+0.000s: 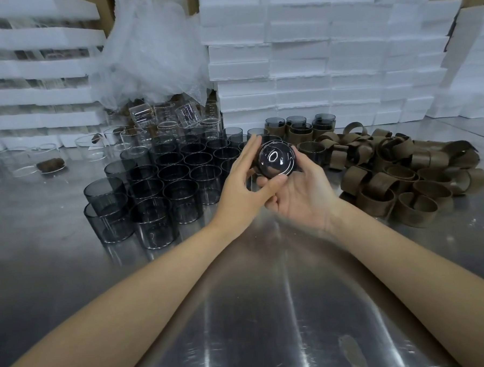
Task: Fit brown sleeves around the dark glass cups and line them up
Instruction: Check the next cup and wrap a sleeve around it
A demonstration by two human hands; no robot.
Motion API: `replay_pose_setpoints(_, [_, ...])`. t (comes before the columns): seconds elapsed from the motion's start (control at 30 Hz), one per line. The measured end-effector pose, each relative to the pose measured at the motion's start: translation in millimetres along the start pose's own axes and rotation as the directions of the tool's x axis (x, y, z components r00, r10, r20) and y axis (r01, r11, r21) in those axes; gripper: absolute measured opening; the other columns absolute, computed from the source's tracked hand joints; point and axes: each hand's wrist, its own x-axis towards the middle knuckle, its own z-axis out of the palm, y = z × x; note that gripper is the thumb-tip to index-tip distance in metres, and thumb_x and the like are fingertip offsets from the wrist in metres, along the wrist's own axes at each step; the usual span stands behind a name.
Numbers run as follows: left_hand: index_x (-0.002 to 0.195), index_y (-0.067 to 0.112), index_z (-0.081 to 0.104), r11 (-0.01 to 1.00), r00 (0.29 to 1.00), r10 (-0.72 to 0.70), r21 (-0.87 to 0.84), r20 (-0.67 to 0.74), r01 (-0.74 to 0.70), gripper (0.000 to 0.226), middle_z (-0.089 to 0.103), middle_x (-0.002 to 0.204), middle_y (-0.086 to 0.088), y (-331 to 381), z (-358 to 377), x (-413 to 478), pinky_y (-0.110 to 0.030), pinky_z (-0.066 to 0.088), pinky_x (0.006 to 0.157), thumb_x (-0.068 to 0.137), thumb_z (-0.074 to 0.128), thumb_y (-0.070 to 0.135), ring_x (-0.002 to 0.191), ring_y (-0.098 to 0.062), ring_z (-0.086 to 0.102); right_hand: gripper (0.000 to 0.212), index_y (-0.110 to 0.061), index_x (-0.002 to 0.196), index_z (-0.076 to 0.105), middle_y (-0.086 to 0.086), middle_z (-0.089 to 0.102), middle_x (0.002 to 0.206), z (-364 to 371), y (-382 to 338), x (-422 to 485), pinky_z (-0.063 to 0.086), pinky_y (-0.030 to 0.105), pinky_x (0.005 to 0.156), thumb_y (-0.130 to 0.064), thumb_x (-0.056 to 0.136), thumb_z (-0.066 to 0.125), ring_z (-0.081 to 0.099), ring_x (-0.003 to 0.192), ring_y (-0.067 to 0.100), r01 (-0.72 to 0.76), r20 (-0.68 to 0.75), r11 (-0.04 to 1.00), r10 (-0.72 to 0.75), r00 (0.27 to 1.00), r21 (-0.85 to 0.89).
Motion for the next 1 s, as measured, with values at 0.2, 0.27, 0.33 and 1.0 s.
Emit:
replay_pose_setpoints(0.2, [0.146,0.028,0.041,0.996,1.0,-0.021,-0.083,-0.011,0.02,0.076,0.057,0.138,-0.002,-4.0,0.7,1.6,-0.031,0.045,0.106,0.082,0.076,0.008,0.124,-0.012,0.057,0.056,-0.014,0.099,0.063,0.002,0.057,0.082,0.6,1.5,0.5,0.039,0.024,0.053,-0.06,0.096,0.031,0.048,0.059,0.013,-0.059,-0.002,0.996,0.059,0.998,-0.067])
replay_pose_setpoints(0.27, [0.142,0.027,0.047,0.995,0.999,-0.035,-0.1,-0.035,0.031,0.072,0.065,0.128,0.0,-4.6,0.5,3.0,-0.02,0.047,0.097,0.081,0.076,0.003,0.117,-0.005,0.061,0.055,-0.014,0.098,0.061,0.002,0.051,0.079,2.5,1.5,-0.1,0.037,0.024,0.052,-0.059,0.096,0.03,0.045,0.056,0.013,-0.063,-0.029,0.994,0.06,0.998,-0.094])
replay_pose_setpoints(0.33, [0.137,0.026,0.052,0.992,0.997,-0.043,-0.118,-0.061,0.036,0.066,0.069,0.117,0.006,-5.1,0.3,4.1,-0.013,0.048,0.088,0.081,0.075,0.001,0.107,-0.001,0.064,0.054,-0.013,0.096,0.059,0.002,0.046,0.074,3.5,1.8,-0.9,0.035,0.023,0.053,-0.059,0.095,0.03,0.043,0.056,0.013,-0.078,-0.049,0.993,0.073,0.996,-0.093])
replay_pose_setpoints(1.0, [0.116,0.027,0.067,0.99,0.97,0.009,-0.133,-0.243,-0.043,0.023,0.074,0.102,0.013,-2.2,2.7,8.3,-0.019,0.049,0.09,0.097,0.059,0.017,0.104,-0.009,0.068,0.054,-0.015,0.069,0.046,-0.002,0.03,0.063,4.9,4.3,1.2,0.023,0.02,0.052,-0.065,0.09,0.039,0.026,0.056,0.01,-0.129,-0.055,0.989,0.126,0.991,-0.07])
